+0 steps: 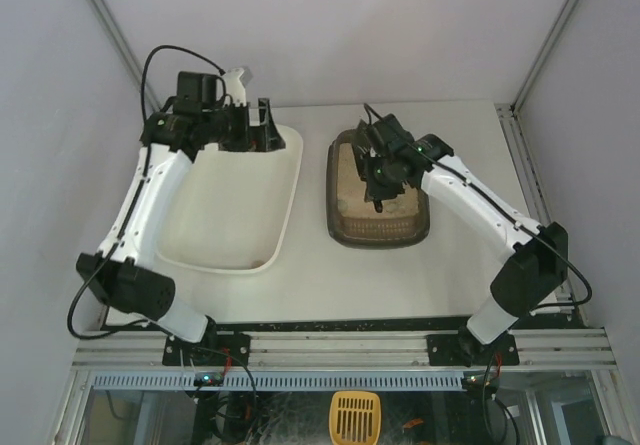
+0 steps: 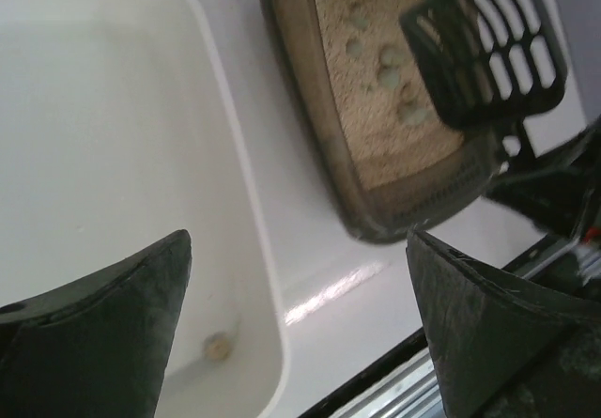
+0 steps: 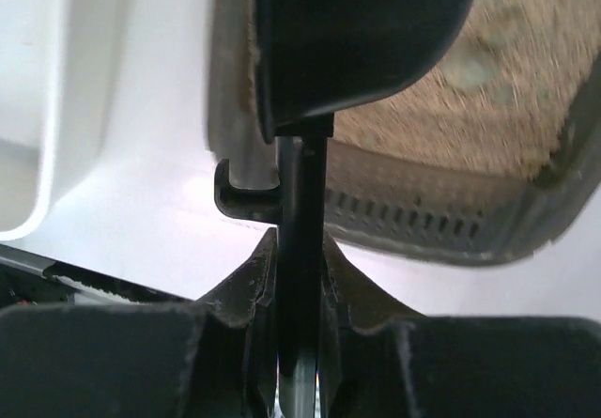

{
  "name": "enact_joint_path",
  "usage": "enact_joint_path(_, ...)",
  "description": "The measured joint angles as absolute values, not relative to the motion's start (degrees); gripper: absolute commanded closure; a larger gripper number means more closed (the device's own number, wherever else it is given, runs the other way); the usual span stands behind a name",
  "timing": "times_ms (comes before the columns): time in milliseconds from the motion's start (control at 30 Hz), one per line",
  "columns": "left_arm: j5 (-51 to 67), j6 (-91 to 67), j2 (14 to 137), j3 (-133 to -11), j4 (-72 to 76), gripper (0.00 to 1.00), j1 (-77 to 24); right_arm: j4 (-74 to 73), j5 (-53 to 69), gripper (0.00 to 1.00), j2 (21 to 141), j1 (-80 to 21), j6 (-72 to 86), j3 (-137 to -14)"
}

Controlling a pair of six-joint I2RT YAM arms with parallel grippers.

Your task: Clean the litter box

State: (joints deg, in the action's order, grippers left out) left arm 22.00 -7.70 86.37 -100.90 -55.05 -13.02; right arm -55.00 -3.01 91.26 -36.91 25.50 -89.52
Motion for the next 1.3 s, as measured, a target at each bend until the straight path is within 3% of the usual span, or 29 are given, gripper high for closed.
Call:
enact_joint_path(333,16.1,-41.2,94.0,-91.0,-36.0,0.0,-19.1,-69.0,-0.6,1.0,102.9,-24.9,30.0,-91.8)
enact_joint_path(533,15.9,-49.9,100.3,-91.6,-33.3,0.0,-22.0,-71.4,-2.5,1.0,110.8,-23.2,30.0,-98.6)
enact_joint_path(967,14.8,-44.4,95.7,-91.5,-37.8,0.0,-21.2,-71.9,-2.9,1.0,121.4,-22.2,29.3,-109.6)
enact_joint_path(1300,16.9,-35.7,79.5,-81.3,-37.3,0.0,-8.9,-69.7,0.0,1.0,124.3,-22.7,27.1,-108.7)
